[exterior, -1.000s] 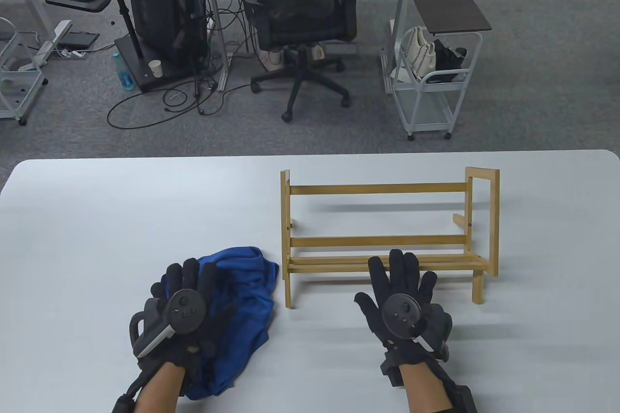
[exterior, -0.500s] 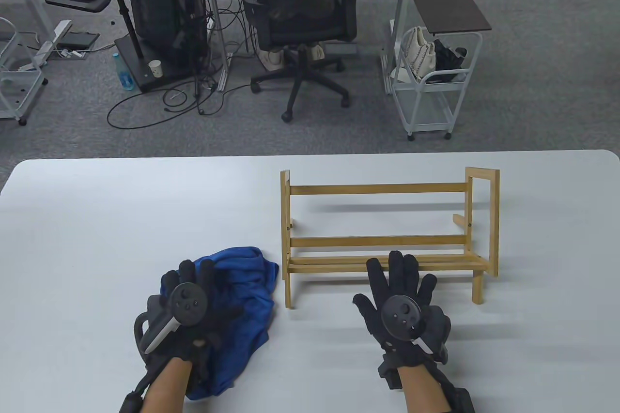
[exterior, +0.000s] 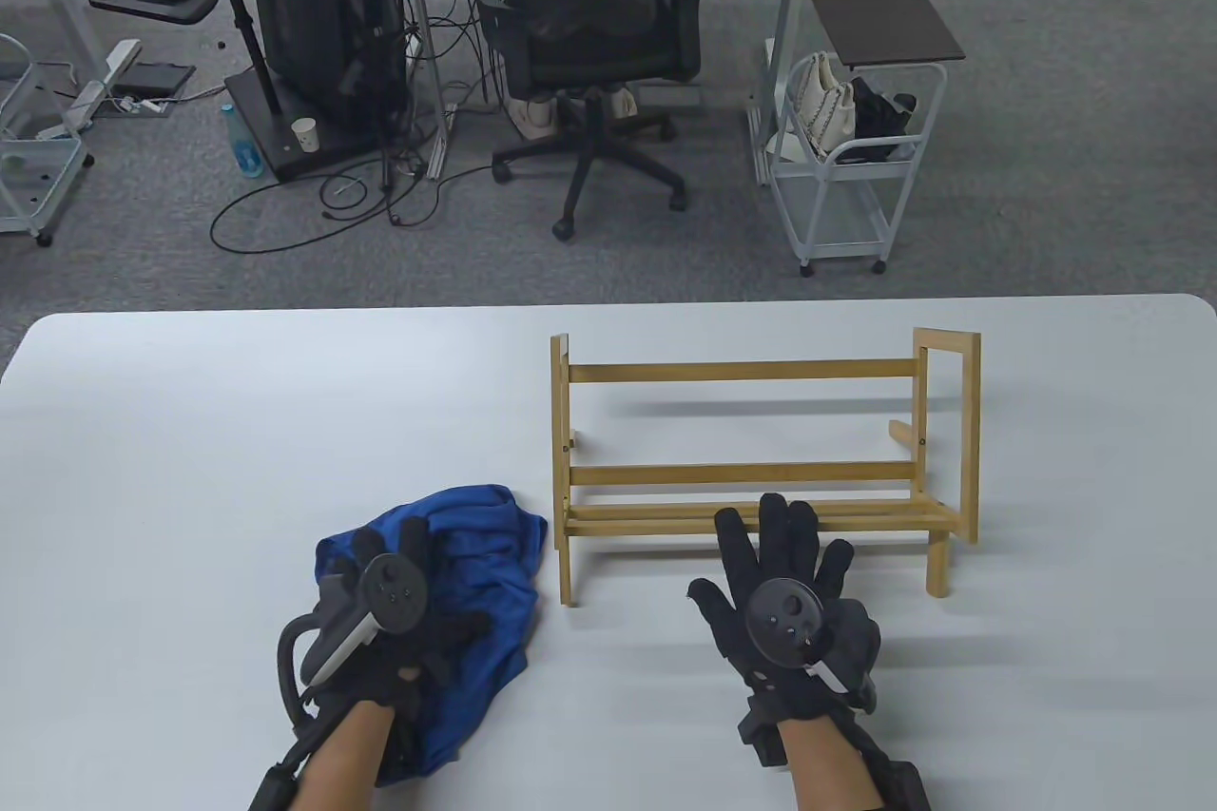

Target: Hang t-shirt on book rack

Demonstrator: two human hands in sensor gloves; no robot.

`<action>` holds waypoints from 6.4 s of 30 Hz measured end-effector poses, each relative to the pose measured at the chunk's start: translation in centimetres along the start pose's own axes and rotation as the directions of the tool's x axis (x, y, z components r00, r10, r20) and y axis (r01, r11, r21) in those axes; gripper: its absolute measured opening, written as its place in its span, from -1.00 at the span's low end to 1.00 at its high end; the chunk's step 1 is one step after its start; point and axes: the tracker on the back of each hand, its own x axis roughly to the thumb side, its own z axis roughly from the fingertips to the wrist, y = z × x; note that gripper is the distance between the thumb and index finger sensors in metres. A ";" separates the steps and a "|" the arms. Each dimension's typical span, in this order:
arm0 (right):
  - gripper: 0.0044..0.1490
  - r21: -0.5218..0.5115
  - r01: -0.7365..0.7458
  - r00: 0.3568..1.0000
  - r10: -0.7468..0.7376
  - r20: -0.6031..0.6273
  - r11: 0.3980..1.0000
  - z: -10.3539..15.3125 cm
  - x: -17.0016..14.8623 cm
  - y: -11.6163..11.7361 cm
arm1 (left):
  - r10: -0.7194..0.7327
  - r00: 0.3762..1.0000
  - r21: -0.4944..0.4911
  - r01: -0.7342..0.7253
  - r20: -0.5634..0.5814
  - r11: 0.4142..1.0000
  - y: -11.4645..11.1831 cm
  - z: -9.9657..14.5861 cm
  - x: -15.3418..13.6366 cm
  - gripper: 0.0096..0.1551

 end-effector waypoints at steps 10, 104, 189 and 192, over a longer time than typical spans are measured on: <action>-0.07 0.003 -0.006 1.000 0.006 -0.014 1.000 0.0 -0.1 -0.1 | -0.019 0.999 0.030 0.021 -0.049 0.999 0.1 -0.1 -0.3 0.32; 0.19 0.152 0.584 0.723 -0.596 0.349 0.797 -1.6 10.5 -3.0 | 0.790 0.169 -0.302 -0.861 0.589 0.409 4.4 1.7 7.3 -0.10; 0.07 0.093 0.734 0.620 -0.720 0.313 0.672 -2.3 6.9 -0.3 | 0.691 0.266 -0.357 -0.701 0.672 0.617 2.3 3.4 9.4 -0.08; 0.06 0.089 0.739 0.614 -0.723 0.318 0.667 -2.2 7.0 -0.5 | 0.703 0.245 -0.364 -0.717 0.667 0.595 2.4 3.5 9.1 -0.11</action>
